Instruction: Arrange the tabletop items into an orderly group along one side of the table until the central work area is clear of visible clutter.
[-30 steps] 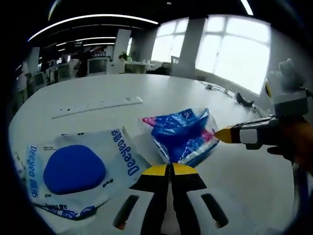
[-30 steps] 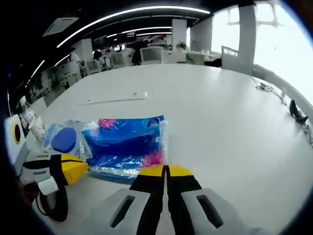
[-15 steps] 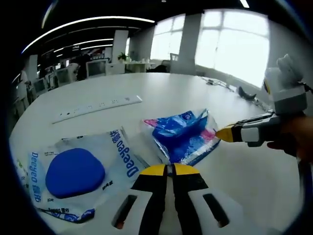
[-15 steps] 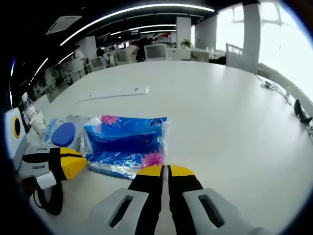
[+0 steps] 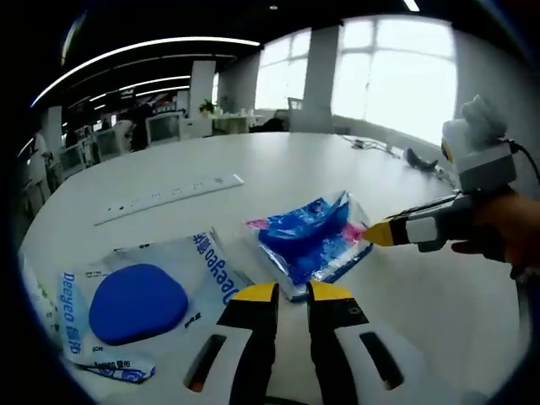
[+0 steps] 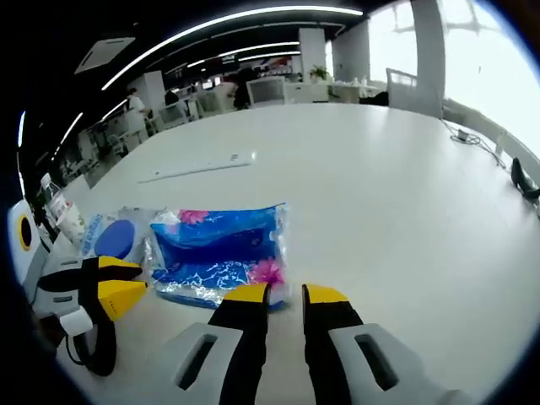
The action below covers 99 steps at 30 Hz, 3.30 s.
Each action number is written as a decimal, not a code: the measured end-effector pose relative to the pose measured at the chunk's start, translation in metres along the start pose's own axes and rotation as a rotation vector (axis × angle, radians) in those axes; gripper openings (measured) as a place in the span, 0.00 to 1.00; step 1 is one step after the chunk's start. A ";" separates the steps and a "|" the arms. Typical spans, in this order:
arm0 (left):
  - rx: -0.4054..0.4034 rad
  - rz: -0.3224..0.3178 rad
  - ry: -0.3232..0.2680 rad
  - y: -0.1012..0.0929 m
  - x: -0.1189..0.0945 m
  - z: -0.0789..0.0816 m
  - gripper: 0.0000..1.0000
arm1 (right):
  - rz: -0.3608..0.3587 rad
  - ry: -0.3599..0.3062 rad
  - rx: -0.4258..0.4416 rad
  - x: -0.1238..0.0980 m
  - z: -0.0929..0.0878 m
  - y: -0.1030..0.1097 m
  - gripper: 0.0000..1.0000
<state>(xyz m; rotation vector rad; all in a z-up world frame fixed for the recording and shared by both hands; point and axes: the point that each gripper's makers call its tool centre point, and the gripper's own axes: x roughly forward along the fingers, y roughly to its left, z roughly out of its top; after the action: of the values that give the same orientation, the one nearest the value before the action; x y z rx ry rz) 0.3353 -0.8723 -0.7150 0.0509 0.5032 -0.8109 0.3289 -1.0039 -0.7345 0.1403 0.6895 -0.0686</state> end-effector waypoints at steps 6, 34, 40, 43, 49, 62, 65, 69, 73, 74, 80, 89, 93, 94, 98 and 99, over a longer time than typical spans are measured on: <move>0.028 -0.007 -0.041 0.000 -0.010 0.011 0.23 | -0.001 -0.018 0.017 -0.012 0.007 0.003 0.30; 0.074 -0.018 -0.052 0.049 -0.068 0.017 0.83 | 0.234 0.018 -0.010 -0.075 -0.013 0.087 0.84; 0.072 0.026 -0.034 0.065 -0.083 0.007 0.92 | 0.255 0.036 -0.016 -0.085 -0.025 0.105 0.92; 0.083 0.037 -0.032 0.070 -0.091 0.003 0.94 | 0.275 0.051 -0.016 -0.090 -0.033 0.117 0.93; 0.097 0.051 -0.013 0.078 -0.102 -0.007 0.97 | 0.294 0.063 -0.022 -0.096 -0.041 0.132 0.96; 0.119 0.063 0.043 0.092 -0.116 -0.030 0.94 | 0.338 0.104 -0.033 -0.104 -0.061 0.169 0.92; 0.123 0.064 0.055 0.094 -0.117 -0.034 0.93 | 0.343 0.111 -0.035 -0.104 -0.064 0.177 0.90; 0.123 0.053 0.074 0.093 -0.118 -0.042 0.89 | 0.335 0.099 -0.013 -0.104 -0.062 0.181 0.84; 0.103 0.046 0.092 0.093 -0.117 -0.049 0.84 | 0.310 0.121 -0.017 -0.101 -0.070 0.188 0.76; 0.100 0.045 0.099 0.093 -0.117 -0.051 0.82 | 0.309 0.123 -0.016 -0.101 -0.070 0.189 0.73; 0.071 0.020 0.140 0.088 -0.117 -0.061 0.70 | 0.239 0.127 0.055 -0.098 -0.074 0.192 0.51; -0.014 -0.008 0.177 0.085 -0.120 -0.073 0.53 | 0.233 0.169 0.162 -0.092 -0.092 0.204 0.32; 0.007 -0.008 0.177 0.086 -0.122 -0.072 0.45 | 0.265 0.186 0.171 -0.091 -0.098 0.211 0.23; -0.001 -0.010 0.177 0.086 -0.122 -0.071 0.42 | 0.269 0.187 0.167 -0.090 -0.098 0.212 0.21; -0.016 -0.022 0.180 0.083 -0.122 -0.072 0.35 | 0.292 0.185 0.179 -0.090 -0.098 0.217 0.15; -0.019 -0.027 0.181 0.082 -0.121 -0.073 0.33 | 0.289 0.186 0.185 -0.089 -0.098 0.216 0.15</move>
<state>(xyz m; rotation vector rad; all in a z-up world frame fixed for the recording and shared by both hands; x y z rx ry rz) 0.2932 -0.7155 -0.7366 0.1006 0.6837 -0.8323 0.2221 -0.7740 -0.7296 0.4264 0.8414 0.1605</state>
